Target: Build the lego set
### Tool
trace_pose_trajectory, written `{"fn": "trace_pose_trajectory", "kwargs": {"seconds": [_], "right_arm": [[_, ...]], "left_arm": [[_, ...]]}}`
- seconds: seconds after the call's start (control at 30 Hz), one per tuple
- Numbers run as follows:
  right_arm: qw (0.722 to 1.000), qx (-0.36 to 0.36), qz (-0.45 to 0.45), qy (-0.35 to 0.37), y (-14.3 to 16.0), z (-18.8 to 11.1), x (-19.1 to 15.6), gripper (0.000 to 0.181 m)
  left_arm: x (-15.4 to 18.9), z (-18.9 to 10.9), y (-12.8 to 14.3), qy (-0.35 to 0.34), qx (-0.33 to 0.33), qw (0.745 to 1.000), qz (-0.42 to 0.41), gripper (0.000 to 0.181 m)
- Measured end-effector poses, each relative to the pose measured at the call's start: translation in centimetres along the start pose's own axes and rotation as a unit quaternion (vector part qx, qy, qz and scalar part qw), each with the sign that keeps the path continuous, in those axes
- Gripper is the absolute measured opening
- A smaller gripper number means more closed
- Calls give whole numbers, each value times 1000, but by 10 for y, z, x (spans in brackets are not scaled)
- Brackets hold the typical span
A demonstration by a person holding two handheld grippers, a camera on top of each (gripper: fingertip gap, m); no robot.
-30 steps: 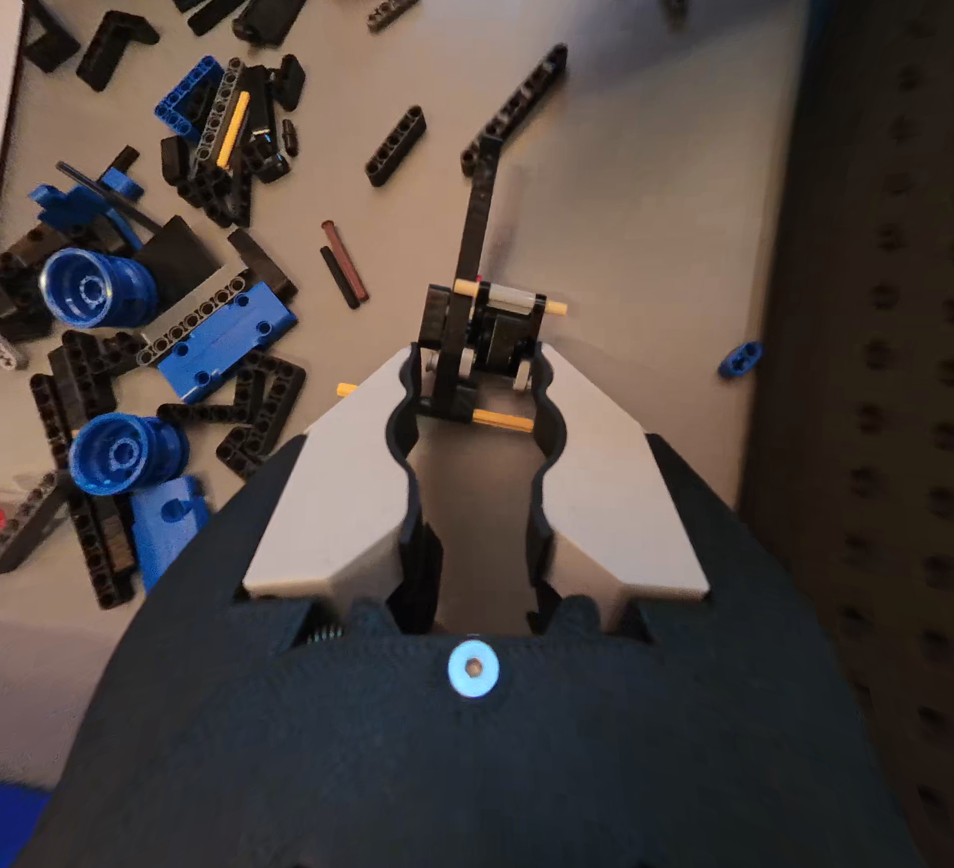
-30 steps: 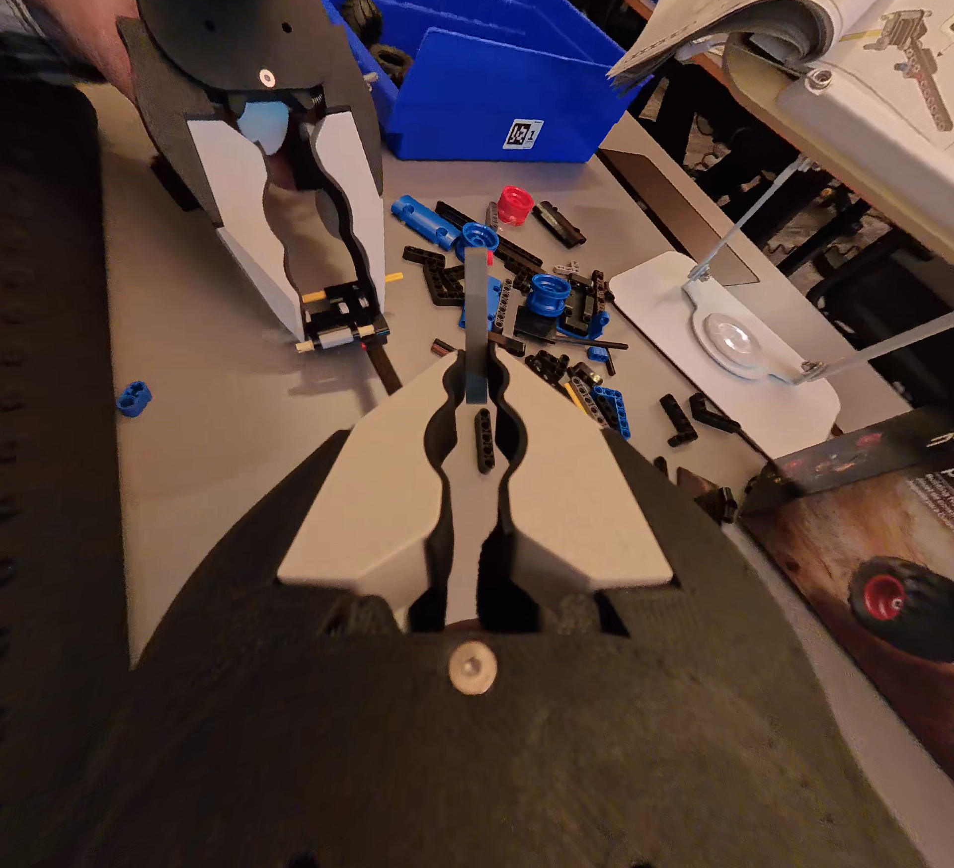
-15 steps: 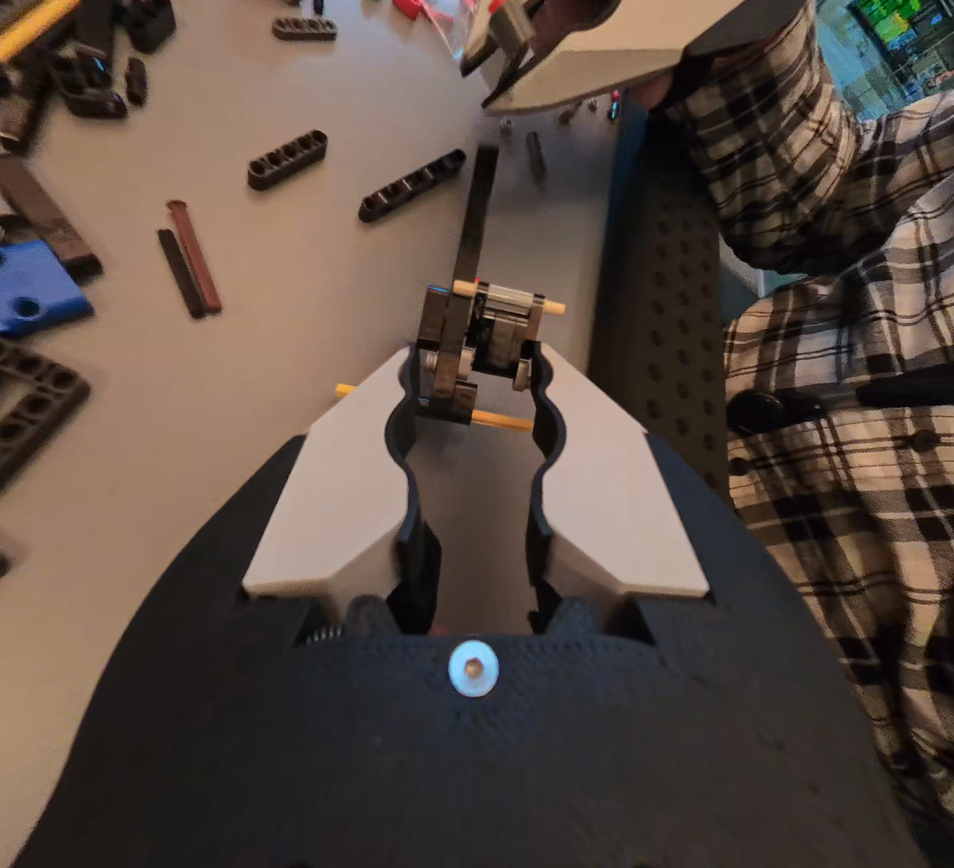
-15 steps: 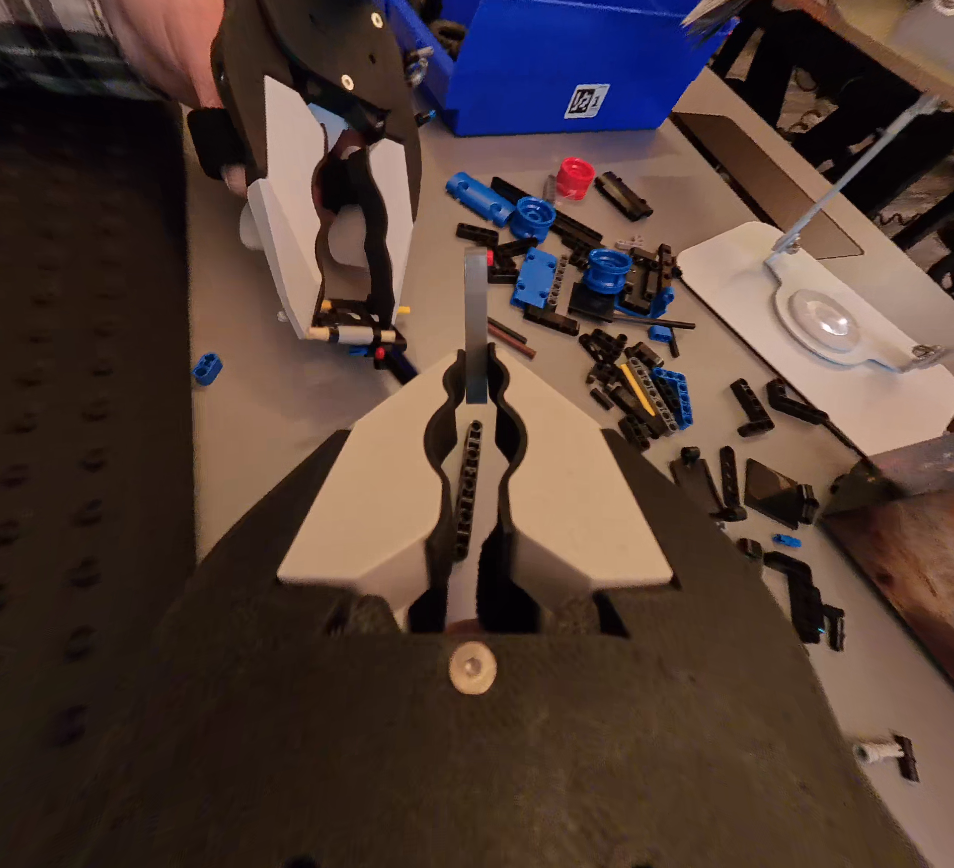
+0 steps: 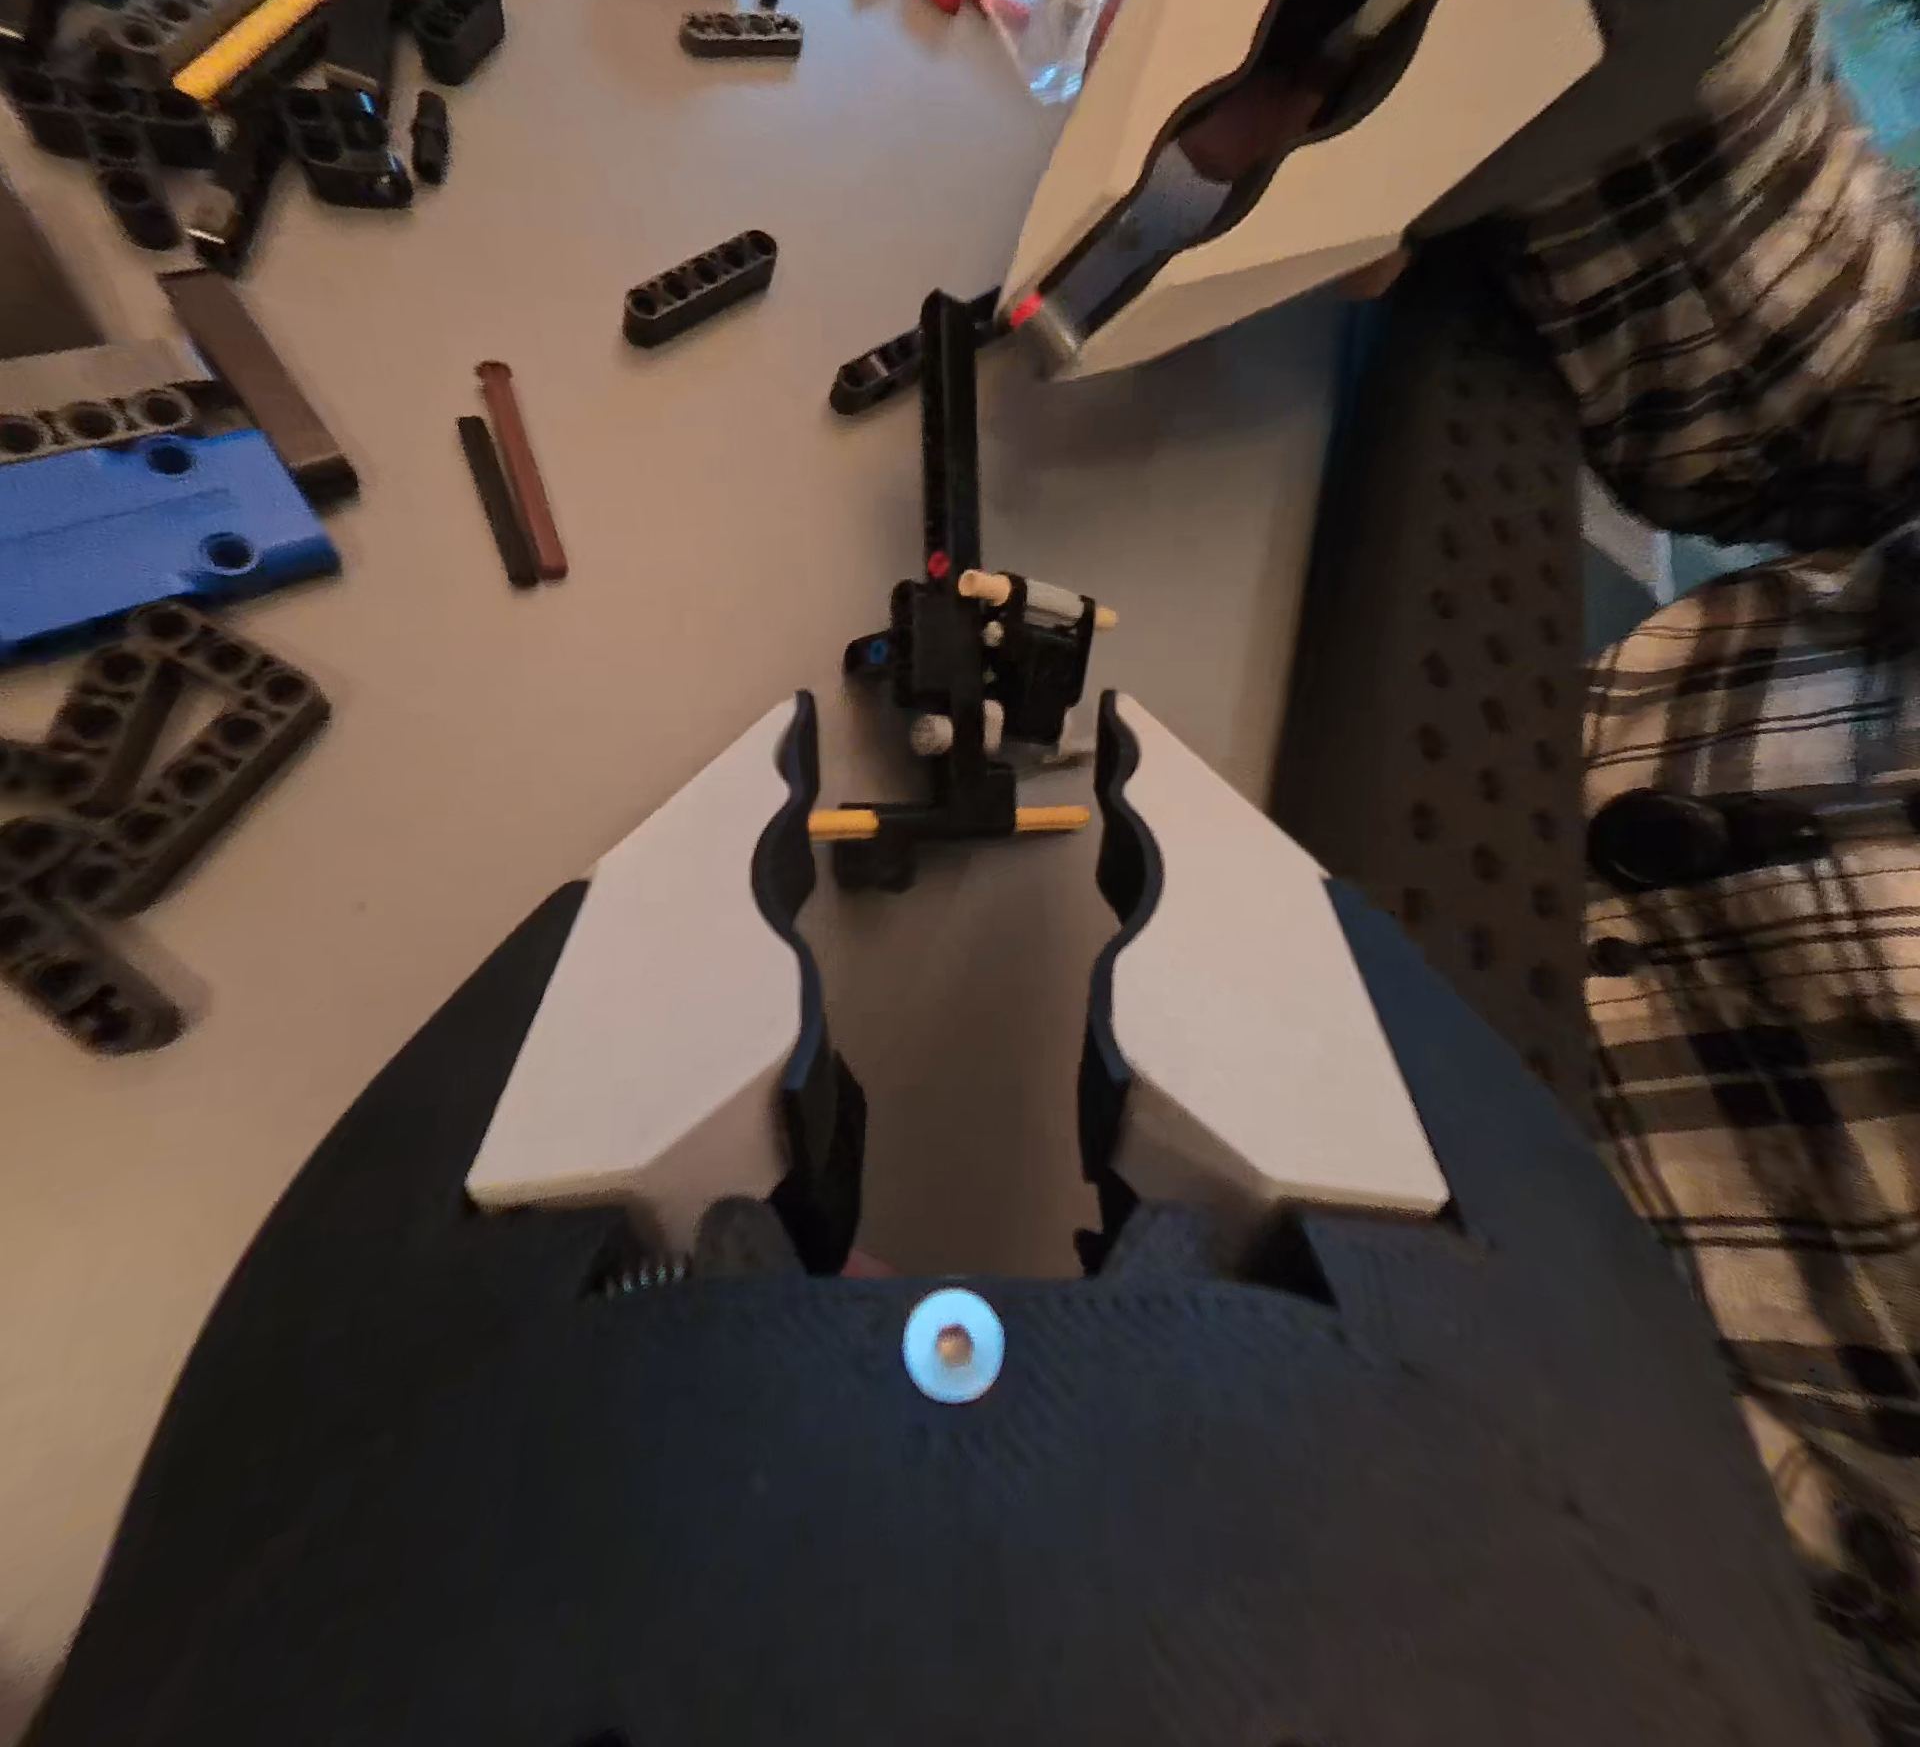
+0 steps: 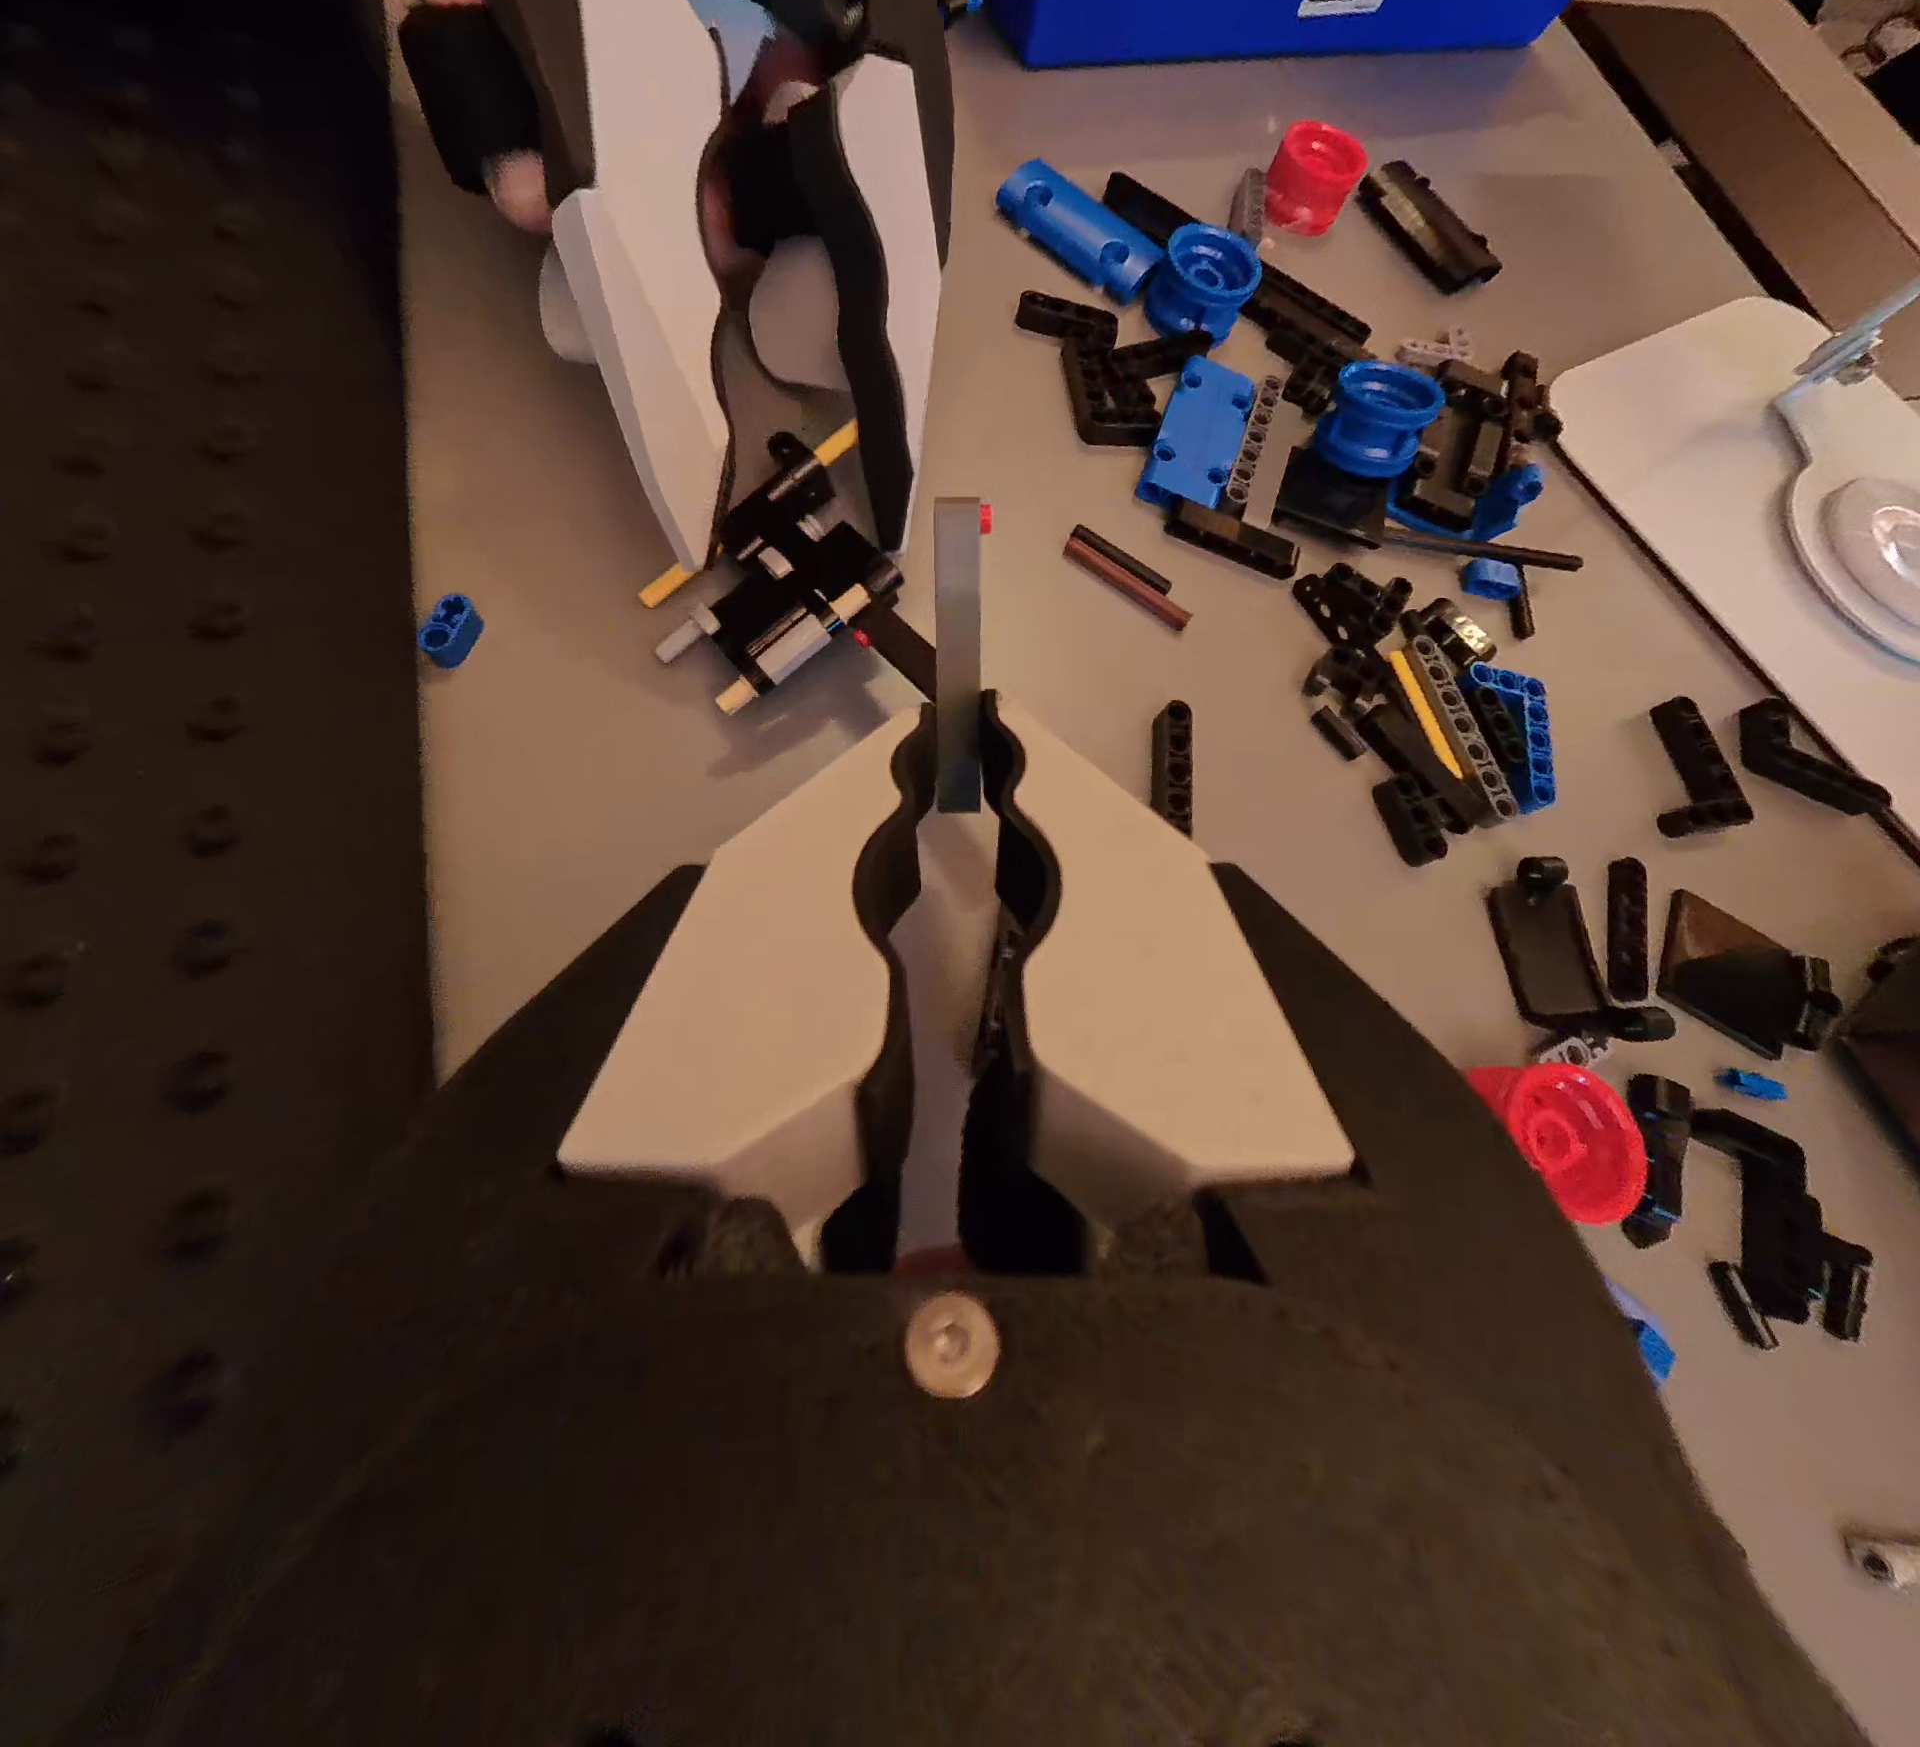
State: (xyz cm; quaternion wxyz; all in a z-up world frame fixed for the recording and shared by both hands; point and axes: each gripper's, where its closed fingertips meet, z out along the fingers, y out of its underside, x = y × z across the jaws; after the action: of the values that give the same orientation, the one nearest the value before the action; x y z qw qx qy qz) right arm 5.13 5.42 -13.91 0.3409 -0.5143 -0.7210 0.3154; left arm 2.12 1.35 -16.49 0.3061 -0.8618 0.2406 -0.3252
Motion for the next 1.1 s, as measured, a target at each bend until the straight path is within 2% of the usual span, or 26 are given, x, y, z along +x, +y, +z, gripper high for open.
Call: {"fn": "trace_pose_trajectory", "kwargs": {"seconds": [0.2, 0.33, 0.43, 0.53, 0.77, 0.93, 1.0, 1.1], "right_arm": [[1000, -4, 8, 1, 3, 0, 3, 7], [1000, 5, 13, 13, 0, -3, 8, 6], [999, 18, 24, 27, -2, -9, 16, 6], [999, 28, 33, 32, -4, -13, 20, 6], [998, 30, 37, 34, -3, -15, 23, 6], [998, 38, 44, 33, -4, -18, 25, 6], [998, 40, 44, 32, -5, -18, 24, 6], [998, 42, 45, 30, -5, -18, 24, 6]], "left_arm": [[-5, -11, 0, -49, 5, 998, 40, 53], [-11, -20, 3, -110, -23, 987, 119, 55], [-5, -24, -6, -123, -20, 974, 187, 56], [6, -22, -12, -127, -34, 955, 267, 56], [15, 4, -13, -127, -126, 890, 419, 55], [13, 24, -3, -89, -207, 857, 464, 57], [14, 28, -1, -69, -225, 857, 459, 49], [5, 26, -2, -88, -245, 848, 462, 31]]}}
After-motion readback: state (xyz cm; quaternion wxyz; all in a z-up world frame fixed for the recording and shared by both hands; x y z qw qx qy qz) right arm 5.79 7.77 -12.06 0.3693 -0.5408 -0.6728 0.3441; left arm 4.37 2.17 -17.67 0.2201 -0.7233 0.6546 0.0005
